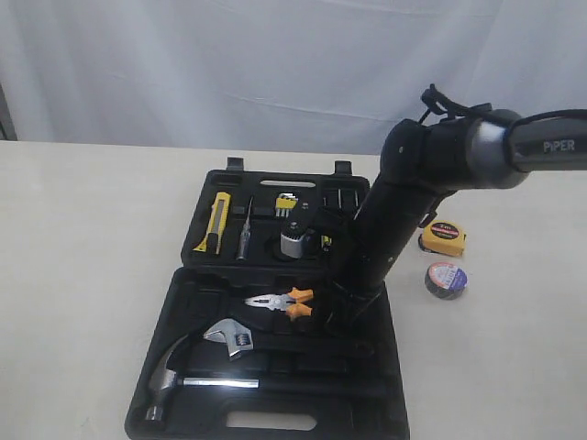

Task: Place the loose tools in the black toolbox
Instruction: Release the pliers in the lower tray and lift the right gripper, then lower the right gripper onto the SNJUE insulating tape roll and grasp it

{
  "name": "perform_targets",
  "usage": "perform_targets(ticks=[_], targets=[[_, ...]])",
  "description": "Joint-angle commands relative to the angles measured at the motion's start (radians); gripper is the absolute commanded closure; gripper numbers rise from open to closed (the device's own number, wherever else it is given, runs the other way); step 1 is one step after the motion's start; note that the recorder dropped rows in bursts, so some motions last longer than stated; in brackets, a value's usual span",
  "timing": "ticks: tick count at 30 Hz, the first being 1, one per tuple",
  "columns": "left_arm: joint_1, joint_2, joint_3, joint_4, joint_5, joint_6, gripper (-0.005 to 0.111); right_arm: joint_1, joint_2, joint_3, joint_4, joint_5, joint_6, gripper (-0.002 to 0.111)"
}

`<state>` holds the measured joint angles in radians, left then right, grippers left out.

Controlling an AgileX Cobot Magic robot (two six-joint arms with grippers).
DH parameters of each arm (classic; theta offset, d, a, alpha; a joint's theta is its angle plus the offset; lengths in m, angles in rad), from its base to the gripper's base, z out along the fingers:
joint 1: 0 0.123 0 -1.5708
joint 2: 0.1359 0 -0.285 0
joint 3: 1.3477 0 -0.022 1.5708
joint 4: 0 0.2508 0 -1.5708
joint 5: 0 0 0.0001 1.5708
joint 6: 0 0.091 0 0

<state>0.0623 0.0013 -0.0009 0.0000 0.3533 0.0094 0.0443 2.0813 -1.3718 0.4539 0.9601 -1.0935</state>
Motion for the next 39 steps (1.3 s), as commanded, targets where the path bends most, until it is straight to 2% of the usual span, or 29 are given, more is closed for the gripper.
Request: perform_targets(ticks=[1,7,11,15,20,21,24,28,29,35,37,39], targets=[[-0.004,-0.001,0.001,0.0,-0.011,-0.002,0.107,-0.002,0.016,0.001,-0.027,-0.002,0.009,0.109],[-0.004,-0.001,0.001,0.0,-0.011,-0.002,0.107,-0.002,-0.022,0.001,-0.029,-0.017,0.009,0.109],[-0.004,-0.001,0.001,0.0,-0.011,-0.002,0.107,-0.022,-0.109,0.001,-0.036,-0.105,0.036,0.109],[-0.004,-0.001,0.001,0.0,-0.011,-0.002,0.107,-0.098,-0.198,0.001,-0.038,-0.234,0.177,0.109],[-0.004,-0.001,0.001,0.0,-0.011,-0.002,0.107,-0.256,-0.243,0.001,-0.038,-0.257,0.411,0.107],[-0.004,-0.001,0.001,0.0,-0.011,-0.002,0.107,-0.294,-0.243,0.001,-0.038,-0.255,0.452,0.105],[-0.004,-0.001,0.001,0.0,-0.011,-0.002,0.107,-0.397,-0.228,0.001,-0.038,-0.241,0.557,0.088],[-0.004,-0.001,0.001,0.0,-0.011,-0.002,0.107,-0.48,-0.188,0.001,-0.038,-0.162,0.576,0.048],[-0.004,-0.001,0.001,0.0,-0.011,-0.002,0.107,-0.484,-0.177,0.001,-0.038,-0.158,0.576,0.042],[-0.004,-0.001,0.001,0.0,-0.011,-0.002,0.107,-0.43,-0.088,0.001,-0.098,-0.174,0.595,0.052],[-0.004,-0.001,0.001,0.0,-0.011,-0.002,0.107,-0.393,-0.056,0.001,-0.203,-0.184,0.672,0.052],[-0.004,-0.001,0.001,0.0,-0.011,-0.002,0.107,-0.359,-0.032,0.001,-0.329,-0.196,0.777,0.046]])
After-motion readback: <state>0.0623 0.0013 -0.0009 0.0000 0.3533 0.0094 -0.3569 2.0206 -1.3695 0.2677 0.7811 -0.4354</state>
